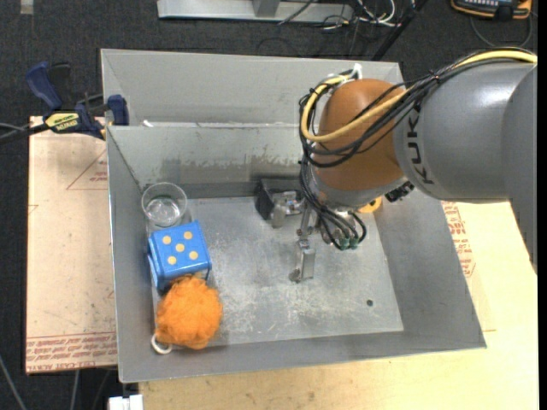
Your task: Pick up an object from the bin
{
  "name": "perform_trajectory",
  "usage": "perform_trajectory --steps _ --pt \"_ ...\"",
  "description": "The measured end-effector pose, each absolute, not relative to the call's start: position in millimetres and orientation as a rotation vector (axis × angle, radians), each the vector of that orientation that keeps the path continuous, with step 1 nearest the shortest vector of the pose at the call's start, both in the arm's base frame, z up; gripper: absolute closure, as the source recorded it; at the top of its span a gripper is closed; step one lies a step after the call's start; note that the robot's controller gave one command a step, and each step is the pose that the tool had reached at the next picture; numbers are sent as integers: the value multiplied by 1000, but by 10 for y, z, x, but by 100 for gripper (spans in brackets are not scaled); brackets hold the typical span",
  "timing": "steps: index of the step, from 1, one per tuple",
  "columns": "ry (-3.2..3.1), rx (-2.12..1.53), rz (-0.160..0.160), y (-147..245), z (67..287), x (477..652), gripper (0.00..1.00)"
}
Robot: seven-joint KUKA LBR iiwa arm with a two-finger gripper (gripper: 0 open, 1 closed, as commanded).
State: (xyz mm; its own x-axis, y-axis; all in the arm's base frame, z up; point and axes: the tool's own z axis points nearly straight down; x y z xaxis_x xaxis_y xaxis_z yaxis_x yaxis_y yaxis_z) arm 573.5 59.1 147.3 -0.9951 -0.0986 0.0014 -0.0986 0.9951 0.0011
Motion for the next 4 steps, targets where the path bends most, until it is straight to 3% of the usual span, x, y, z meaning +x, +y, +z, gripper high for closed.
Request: perform_trajectory --steps 1,2,3,4 --pt "-3144 194 -5 719 1713 5467 0" --pt "-3142 153 -2 1050 1587 5114 0" --pt "-3138 179 -11 1190 1320 5001 0" --pt "-3147 -12 -2 1382 1184 5051 0"
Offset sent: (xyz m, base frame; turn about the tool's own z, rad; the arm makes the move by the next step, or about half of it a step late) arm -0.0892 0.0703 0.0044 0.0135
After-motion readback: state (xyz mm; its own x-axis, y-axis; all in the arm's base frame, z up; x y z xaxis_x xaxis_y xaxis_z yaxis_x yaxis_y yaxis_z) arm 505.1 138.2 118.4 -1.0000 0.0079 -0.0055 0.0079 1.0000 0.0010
